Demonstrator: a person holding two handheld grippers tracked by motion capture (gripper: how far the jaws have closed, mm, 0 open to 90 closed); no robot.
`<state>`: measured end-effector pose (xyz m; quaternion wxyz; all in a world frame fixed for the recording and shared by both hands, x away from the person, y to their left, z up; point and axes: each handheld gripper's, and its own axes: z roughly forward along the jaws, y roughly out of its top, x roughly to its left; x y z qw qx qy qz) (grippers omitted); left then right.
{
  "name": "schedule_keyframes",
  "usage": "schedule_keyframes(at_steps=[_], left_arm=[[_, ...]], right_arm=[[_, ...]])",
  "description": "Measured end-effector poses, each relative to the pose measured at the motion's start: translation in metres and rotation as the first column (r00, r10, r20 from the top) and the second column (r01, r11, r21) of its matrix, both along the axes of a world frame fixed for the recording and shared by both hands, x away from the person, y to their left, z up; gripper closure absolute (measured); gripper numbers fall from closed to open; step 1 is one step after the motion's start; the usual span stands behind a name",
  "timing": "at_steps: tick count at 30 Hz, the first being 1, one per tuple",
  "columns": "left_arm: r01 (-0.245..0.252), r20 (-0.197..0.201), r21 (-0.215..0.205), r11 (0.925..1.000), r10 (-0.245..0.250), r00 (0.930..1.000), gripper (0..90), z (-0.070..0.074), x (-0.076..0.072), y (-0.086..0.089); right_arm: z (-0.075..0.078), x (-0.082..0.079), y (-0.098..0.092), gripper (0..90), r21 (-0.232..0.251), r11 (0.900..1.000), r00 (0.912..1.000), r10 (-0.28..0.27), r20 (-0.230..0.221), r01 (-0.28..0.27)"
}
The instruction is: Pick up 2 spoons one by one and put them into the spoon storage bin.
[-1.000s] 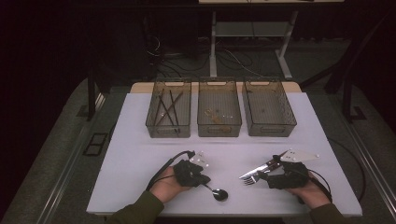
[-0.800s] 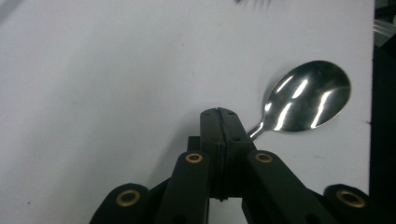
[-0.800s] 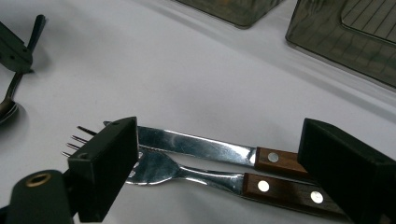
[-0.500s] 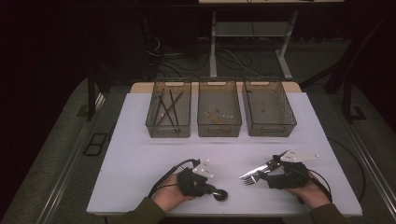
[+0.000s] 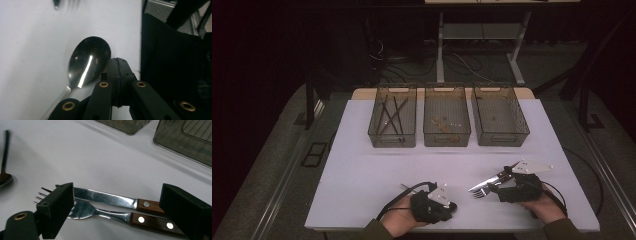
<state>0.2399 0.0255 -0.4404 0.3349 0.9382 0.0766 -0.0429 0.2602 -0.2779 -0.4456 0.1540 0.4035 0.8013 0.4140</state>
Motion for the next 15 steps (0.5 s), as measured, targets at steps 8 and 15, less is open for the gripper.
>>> schedule_keyframes(at_steps=[8,15], left_arm=[[-0.041,0.022,-0.019,0.9989,0.042,0.9989,89.7,-0.002,0.02,-0.008],[-0.043,0.02,-0.02,0.9989,0.043,0.9989,89.7,-0.002,0.021,-0.006]], right_arm=[[0.0,0.0,0.0,12.3,-0.001,1.0,1.0,0.0,-0.002,0.0],[0.0,0.0,0.0,12.3,0.0,1.0,1.0,0.001,-0.001,-0.001]])
